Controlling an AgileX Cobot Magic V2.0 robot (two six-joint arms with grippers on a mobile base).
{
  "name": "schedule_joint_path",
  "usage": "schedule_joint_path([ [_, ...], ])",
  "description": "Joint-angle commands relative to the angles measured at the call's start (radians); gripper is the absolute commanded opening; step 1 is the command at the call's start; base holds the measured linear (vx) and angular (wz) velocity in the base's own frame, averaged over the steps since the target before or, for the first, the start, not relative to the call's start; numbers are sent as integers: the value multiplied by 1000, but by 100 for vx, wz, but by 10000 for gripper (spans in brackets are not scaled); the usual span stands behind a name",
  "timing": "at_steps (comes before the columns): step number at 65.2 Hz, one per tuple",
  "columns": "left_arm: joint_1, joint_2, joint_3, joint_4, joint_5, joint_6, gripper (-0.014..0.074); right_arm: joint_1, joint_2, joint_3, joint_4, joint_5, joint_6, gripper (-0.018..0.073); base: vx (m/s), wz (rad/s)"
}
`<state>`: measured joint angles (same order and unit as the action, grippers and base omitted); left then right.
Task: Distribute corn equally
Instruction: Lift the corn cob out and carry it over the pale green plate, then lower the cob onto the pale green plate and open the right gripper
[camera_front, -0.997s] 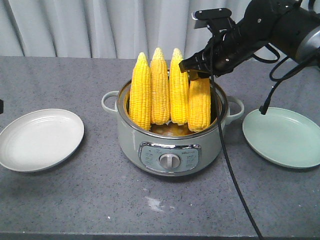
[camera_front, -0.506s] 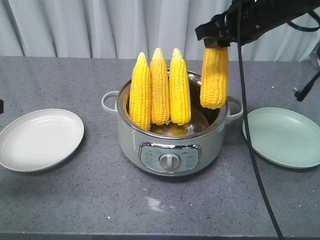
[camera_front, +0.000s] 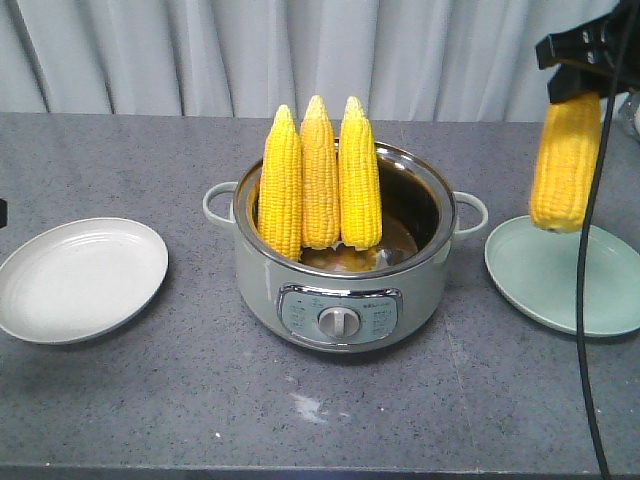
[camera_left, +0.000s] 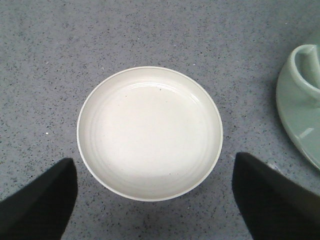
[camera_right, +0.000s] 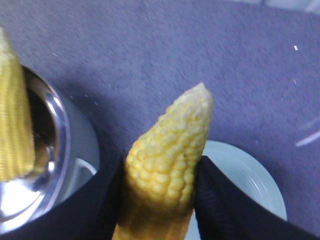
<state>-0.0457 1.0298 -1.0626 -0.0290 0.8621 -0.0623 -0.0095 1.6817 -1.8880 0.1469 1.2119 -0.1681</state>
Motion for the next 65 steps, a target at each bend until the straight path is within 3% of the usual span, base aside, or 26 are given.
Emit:
schedule_joint_path([
  [1, 4, -9, -34, -10, -60, -11, 593, -66, 7, -29, -1, 33, -6, 25, 0, 0],
  [17, 4, -9, -34, -10, -59, -11, 593, -147, 130, -29, -7, 78, -5, 25, 0, 0],
  [48, 4, -9, -34, -10, -61, -11, 593, -149, 280, -29, -32, 78, 3, 30, 0, 0],
  [65, 4, -9, -34, -10, -61, -12, 593, -149, 304, -29, -28, 78, 6, 84, 0, 0],
])
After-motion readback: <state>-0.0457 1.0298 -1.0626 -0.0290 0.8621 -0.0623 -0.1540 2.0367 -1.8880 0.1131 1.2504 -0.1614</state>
